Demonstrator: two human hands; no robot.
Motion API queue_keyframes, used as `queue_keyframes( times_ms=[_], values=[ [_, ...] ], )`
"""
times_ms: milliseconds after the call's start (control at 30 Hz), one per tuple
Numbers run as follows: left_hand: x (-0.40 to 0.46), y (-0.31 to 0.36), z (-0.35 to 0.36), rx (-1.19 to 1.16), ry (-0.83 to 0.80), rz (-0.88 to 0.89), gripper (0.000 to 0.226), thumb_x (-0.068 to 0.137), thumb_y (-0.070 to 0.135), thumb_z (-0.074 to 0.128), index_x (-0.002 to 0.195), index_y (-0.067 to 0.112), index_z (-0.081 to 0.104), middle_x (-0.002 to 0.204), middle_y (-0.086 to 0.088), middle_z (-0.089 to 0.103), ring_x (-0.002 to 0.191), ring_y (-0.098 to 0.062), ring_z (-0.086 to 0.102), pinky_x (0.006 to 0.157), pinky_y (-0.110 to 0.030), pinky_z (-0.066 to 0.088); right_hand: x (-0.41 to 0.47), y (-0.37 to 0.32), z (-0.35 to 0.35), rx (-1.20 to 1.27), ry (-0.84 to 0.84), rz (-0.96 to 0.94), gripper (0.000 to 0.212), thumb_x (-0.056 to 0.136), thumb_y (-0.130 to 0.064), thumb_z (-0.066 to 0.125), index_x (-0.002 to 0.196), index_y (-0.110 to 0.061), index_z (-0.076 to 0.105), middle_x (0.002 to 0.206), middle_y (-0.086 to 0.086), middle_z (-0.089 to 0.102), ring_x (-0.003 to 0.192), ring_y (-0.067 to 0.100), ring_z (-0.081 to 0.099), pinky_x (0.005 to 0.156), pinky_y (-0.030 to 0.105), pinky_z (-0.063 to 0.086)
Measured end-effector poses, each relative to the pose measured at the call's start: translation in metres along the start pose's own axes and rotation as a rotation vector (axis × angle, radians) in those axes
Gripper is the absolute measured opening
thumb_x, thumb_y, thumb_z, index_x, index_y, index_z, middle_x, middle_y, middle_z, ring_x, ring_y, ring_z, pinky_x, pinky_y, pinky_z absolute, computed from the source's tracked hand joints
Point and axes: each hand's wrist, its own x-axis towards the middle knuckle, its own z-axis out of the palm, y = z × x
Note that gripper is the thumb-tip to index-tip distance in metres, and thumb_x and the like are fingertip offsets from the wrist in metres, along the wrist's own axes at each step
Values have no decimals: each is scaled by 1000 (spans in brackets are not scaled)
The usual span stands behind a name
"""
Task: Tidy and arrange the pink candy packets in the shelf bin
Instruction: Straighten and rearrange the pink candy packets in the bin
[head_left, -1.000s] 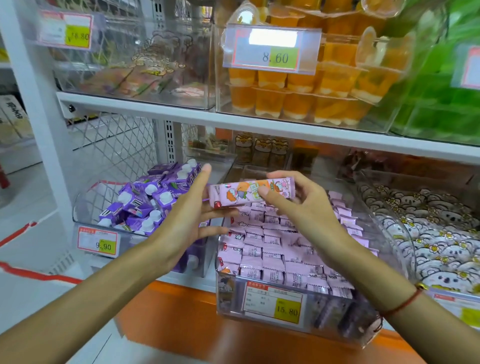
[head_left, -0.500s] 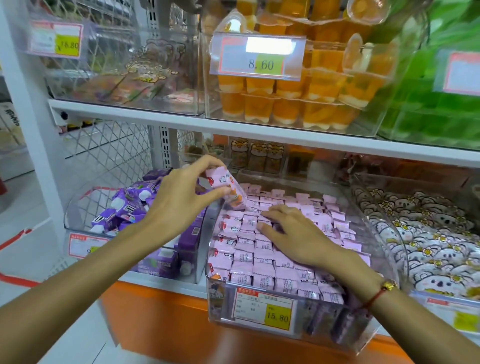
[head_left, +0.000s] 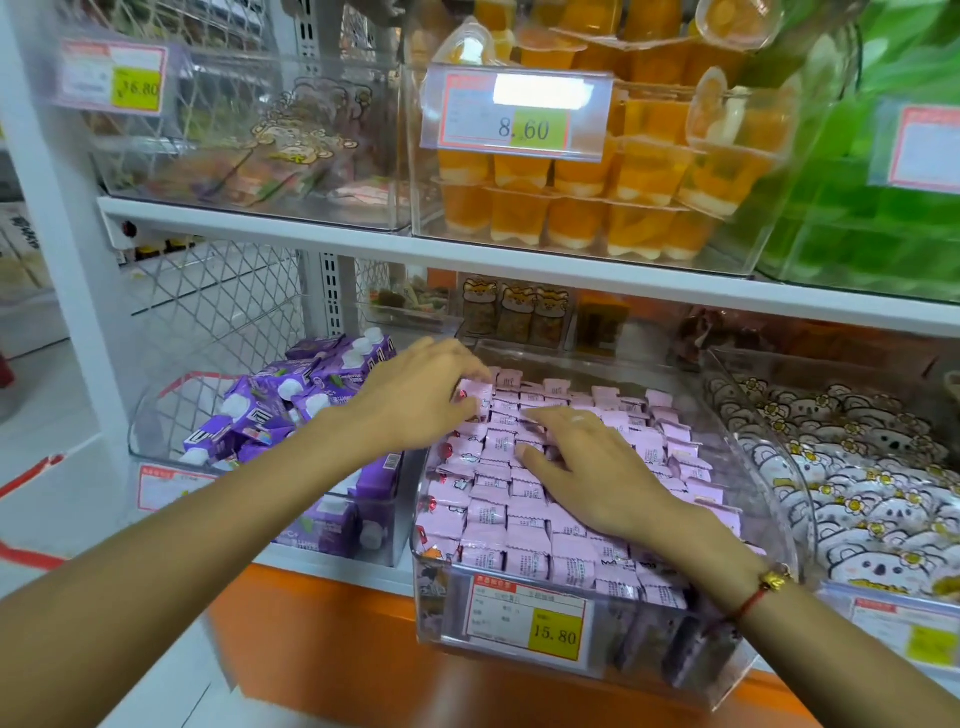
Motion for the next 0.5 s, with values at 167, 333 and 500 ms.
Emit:
queue_keyframes(
  times_ms=[167, 333, 500],
  values=[
    [-60, 4, 12, -329, 333, -123, 34, 92, 37, 51, 126, 36, 51, 109, 19, 53, 90, -6, 54, 69, -24, 37, 17, -15, 5, 89, 8, -149, 49, 101, -36, 34, 148, -26, 25, 154, -7, 27, 138, 16, 26, 113, 39, 24],
    [-83, 5, 15, -331, 281, -171, 29, 88, 43, 55, 116, 42, 58, 104, 19, 63, 77, -1, 53, 60, -9, 34, 35, -17, 14, -96, -160, -112, 42, 102, -35, 29, 139, -22, 45, 144, -3, 39, 127, 22, 32, 103, 40, 29],
    [-82, -1, 10, -412, 262, -230, 30, 82, 48, 59, 112, 45, 60, 89, 20, 66, 71, -1, 58, 70, -27, 48, 53, -14, 4, -64, -275, -133, 36, 100, -34, 36, 120, -13, 58, 126, 5, 52, 114, 24, 42, 98, 41, 35]
  ],
)
